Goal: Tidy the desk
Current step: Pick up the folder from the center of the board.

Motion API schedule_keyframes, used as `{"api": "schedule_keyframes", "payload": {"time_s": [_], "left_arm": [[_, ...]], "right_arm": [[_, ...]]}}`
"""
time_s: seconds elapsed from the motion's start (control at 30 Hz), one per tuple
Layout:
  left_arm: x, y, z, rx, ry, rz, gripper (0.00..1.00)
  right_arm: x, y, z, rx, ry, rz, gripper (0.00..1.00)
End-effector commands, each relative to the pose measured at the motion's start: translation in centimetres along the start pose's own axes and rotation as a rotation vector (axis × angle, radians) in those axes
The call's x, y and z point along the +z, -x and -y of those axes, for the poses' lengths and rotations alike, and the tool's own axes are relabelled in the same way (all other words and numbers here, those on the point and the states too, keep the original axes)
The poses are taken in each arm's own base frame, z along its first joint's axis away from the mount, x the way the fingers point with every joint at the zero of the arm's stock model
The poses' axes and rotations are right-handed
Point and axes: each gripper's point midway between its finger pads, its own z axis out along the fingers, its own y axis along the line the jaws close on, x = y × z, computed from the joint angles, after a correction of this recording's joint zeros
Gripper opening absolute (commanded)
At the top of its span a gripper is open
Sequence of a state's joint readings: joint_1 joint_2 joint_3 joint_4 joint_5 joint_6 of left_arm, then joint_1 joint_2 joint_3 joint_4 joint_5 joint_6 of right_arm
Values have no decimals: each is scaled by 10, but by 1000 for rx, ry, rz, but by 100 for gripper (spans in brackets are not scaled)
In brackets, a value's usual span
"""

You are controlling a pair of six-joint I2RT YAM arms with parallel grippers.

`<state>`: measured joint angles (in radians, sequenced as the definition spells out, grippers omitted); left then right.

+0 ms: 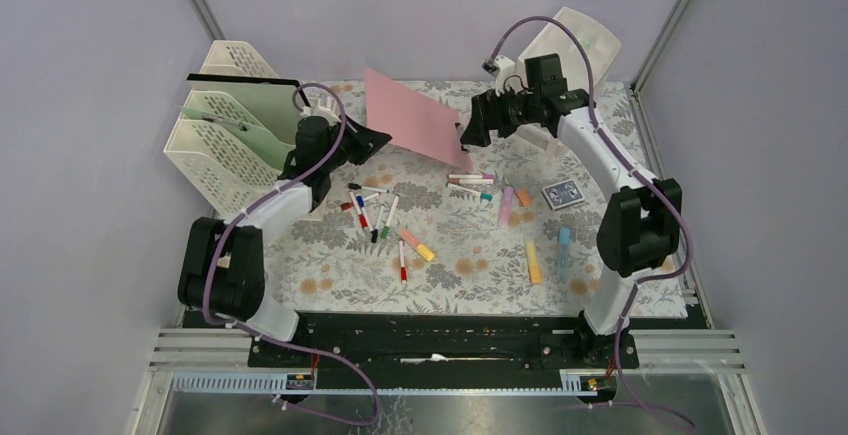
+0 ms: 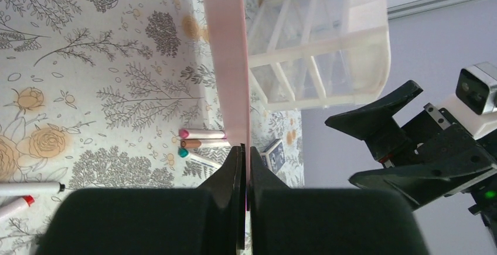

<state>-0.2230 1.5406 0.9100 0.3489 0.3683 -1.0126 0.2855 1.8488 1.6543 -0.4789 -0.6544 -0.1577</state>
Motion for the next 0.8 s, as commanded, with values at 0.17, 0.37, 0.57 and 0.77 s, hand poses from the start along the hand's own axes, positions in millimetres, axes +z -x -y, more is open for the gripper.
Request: {"api": "schedule_keyframes", "payload": {"time_s": [0.17, 0.37, 0.57, 0.77], "left_arm": [[-42, 36, 77, -27, -203, 165, 0], [-66, 51, 104, -96, -263, 243, 0], [-93, 68, 136, -160, -348, 337, 0], [-113, 80, 178, -195, -450, 401, 0]], "right_arm": [[-37, 25, -70, 183, 291, 148, 100], [-57, 47, -98, 325, 432, 261, 100], [-76, 73, -118, 461, 607, 365, 100], [-85, 105, -120, 528, 650, 484, 100]]}}
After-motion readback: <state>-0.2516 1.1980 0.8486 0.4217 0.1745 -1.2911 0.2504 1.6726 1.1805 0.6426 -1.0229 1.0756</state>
